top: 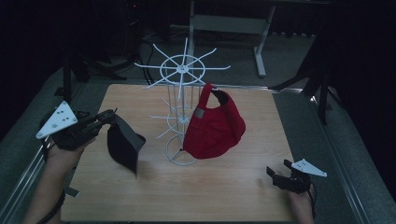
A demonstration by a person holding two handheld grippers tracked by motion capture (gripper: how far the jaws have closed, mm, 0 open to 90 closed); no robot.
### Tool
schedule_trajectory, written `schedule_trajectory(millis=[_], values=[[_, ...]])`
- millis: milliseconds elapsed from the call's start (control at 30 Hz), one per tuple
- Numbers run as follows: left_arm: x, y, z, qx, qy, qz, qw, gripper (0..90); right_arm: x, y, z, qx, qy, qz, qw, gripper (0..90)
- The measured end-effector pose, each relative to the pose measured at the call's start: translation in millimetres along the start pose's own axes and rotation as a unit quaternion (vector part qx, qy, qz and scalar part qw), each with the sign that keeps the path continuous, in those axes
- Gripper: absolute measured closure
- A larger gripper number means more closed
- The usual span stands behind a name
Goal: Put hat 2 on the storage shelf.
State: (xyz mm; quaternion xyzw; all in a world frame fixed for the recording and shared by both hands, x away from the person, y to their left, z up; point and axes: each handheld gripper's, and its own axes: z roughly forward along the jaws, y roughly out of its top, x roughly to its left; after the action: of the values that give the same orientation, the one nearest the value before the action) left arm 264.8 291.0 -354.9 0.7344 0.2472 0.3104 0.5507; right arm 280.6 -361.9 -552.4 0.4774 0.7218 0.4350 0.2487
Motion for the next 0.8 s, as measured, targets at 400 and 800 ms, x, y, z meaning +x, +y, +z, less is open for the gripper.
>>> schedule_trajectory(millis=[400,800], values=[[-9.7,35.3,-19.9,-0.007,-0.084,0.041,0.9956,85.8,1.6,0.9,0.3,0.003,0.009,-0.003,0.9999,13.7],[-5.5,90.6,-18.7,-0.034,-0.098,0.067,0.9924,85.7,-0.2,0.4,0.0,0.003,0.008,-0.002,1.0,13.7]])
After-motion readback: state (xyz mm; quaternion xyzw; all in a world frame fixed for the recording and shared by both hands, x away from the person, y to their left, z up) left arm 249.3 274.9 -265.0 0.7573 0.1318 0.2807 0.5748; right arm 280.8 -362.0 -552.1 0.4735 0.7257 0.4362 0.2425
